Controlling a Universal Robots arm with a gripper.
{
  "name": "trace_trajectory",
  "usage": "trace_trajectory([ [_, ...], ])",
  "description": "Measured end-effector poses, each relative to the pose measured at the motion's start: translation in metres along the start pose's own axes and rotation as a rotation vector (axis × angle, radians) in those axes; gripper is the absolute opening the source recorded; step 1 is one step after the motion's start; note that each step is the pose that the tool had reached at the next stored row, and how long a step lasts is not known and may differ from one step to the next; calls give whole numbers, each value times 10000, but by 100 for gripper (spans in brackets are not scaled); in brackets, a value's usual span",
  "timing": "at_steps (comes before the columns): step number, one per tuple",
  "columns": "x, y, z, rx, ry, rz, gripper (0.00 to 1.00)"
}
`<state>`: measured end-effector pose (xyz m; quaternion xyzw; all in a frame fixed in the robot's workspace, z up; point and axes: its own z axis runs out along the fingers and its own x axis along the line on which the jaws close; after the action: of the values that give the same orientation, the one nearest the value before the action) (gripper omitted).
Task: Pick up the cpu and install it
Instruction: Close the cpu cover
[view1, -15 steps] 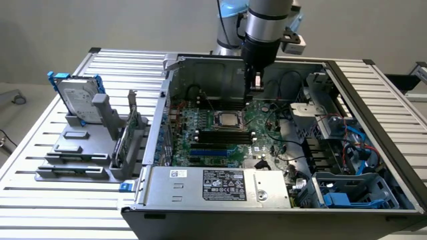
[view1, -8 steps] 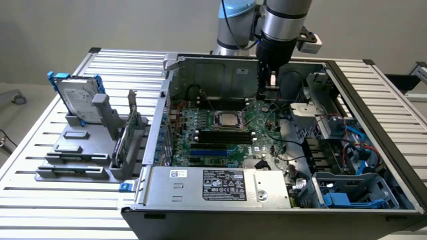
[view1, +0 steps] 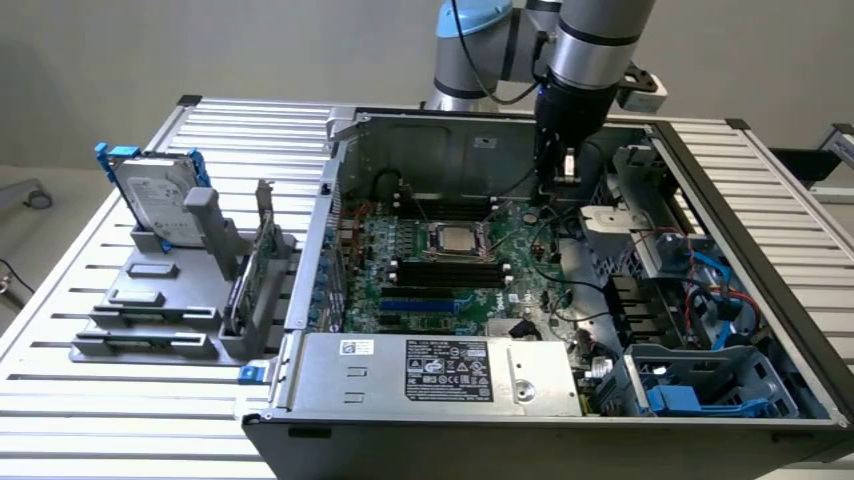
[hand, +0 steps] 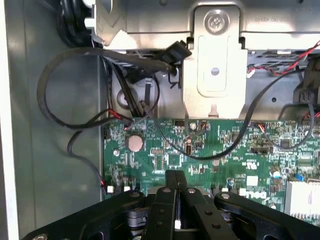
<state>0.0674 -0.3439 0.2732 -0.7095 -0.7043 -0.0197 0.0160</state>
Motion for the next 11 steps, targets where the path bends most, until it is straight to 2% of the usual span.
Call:
trace_trajectory([
  [11,-11,39,199,-1,0,2,11],
])
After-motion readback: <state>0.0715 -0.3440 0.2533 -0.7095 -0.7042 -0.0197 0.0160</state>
